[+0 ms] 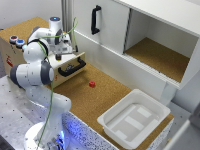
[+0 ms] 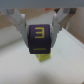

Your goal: Place the purple block on top of the drawer

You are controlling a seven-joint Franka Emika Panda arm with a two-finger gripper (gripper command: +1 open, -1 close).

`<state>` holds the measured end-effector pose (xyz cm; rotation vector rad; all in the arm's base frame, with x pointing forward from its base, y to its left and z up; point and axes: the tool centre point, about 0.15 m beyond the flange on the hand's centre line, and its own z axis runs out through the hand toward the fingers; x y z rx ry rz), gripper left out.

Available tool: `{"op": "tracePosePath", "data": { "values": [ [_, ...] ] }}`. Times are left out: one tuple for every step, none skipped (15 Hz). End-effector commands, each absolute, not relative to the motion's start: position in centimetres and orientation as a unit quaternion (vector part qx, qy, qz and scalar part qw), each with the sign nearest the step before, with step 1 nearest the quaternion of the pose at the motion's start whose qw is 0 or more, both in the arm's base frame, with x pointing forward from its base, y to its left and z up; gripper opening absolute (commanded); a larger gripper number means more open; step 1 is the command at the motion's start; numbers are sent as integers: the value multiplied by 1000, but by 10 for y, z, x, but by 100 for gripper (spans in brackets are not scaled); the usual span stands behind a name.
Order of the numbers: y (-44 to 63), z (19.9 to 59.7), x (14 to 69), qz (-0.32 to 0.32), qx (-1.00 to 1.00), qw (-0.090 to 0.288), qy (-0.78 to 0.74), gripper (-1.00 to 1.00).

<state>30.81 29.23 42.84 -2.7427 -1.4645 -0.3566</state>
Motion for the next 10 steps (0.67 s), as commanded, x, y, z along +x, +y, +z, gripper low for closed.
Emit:
{"op": "tracePosePath", "data": {
  "values": [
    [346,464,333,-98,-862,-45,-495,-100],
    [357,469,337,-103,-857,-43,-503,-100],
    [368,474,340,-107,-851,-47,-512,-100],
    [380,479,344,-112,-846,-45,-519,-100],
    [391,483,347,-115,-840,-46,-528,-100],
    [402,485,350,-113,-836,-41,-535,-100],
    [410,485,352,-112,-832,-38,-541,-100],
    [423,482,354,-106,-826,-29,-553,-100],
    [434,481,355,-102,-816,-15,-569,-100],
    [444,479,354,-101,-804,-19,-585,-100]
  ]
}}
